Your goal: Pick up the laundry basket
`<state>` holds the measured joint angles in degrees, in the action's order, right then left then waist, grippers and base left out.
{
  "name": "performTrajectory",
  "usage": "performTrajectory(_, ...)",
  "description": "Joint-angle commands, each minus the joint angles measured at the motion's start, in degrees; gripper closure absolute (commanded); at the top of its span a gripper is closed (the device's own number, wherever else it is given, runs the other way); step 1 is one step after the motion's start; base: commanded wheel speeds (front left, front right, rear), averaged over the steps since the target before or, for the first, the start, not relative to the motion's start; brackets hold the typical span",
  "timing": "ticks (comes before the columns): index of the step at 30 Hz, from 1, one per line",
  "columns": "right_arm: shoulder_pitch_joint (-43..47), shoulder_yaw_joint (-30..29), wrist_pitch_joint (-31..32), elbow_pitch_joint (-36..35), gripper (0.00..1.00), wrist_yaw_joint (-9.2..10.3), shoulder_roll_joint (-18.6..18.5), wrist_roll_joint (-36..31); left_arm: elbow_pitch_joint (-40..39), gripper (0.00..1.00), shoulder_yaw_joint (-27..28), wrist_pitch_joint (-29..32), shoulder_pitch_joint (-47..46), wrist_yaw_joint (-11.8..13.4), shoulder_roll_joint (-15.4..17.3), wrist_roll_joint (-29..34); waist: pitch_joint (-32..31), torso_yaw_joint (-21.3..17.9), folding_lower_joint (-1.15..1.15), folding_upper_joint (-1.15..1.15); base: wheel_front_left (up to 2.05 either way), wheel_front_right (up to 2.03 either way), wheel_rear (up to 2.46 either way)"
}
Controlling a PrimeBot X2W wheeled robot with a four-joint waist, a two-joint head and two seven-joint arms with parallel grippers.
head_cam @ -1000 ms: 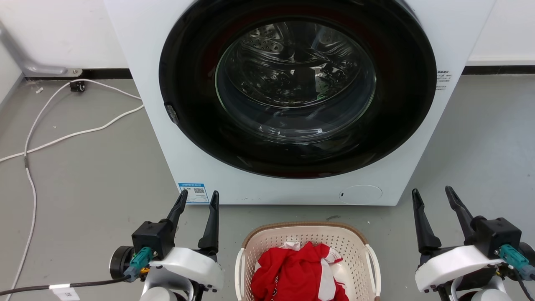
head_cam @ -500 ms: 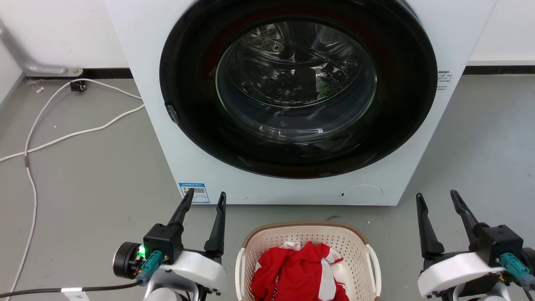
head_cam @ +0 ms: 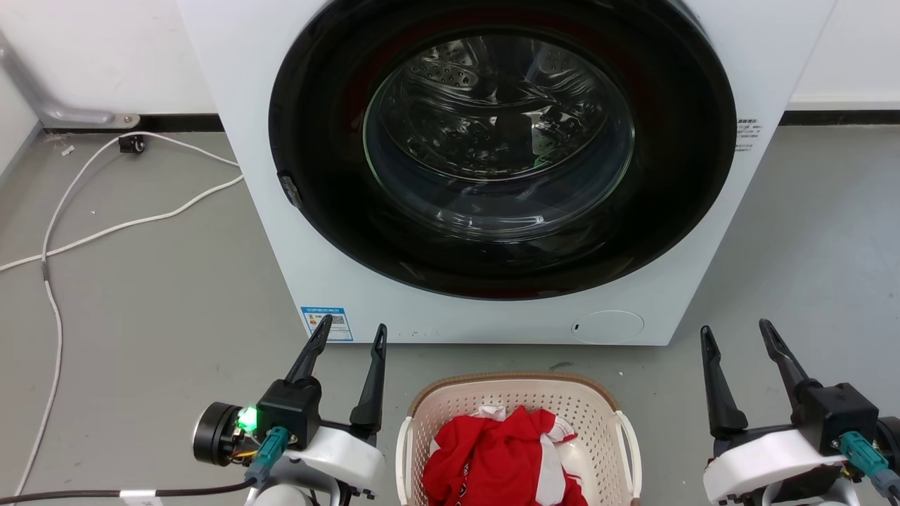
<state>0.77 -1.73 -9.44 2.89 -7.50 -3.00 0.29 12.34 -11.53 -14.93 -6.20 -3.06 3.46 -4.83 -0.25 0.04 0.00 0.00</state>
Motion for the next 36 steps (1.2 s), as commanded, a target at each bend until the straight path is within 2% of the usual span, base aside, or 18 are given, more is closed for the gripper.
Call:
performTrajectory(1,0.7,0.0,-0.2,-0.3,0.00,0.02,0.2,-0.4,-0.1,0.00,0.1,-0.4,0.1,-0.2,-0.1,0.4,0.0,0.0,0.00,0.00,0.00,0.00,0.00)
performTrajectory(21,0.2,-0.5,0.3,0.8,0.00,0.02,0.2,1.3,1.4,0.00,1.2,-0.3,0.0,-0.8,-0.5,-0.5,1.2,-0.2,0.00,0.00,0.00,0.00,0.00)
performTrajectory(28,-1.9,-1.4,0.2,4.9,0.00,0.02,0.2,1.6,5.1,0.00,0.6,-0.3,-2.2,-1.5,-0.5,-1.9,6.4,-0.7,0.00,0.00,0.00,0.00,0.00)
performTrajectory(36,-7.2,-1.4,-0.8,14.2,0.00,0.02,0.2,1.1,13.1,0.00,-1.1,-0.3,-7.8,-2.7,-0.6,-4.3,16.2,-1.5,0.00,0.00,0.00,0.00,0.00)
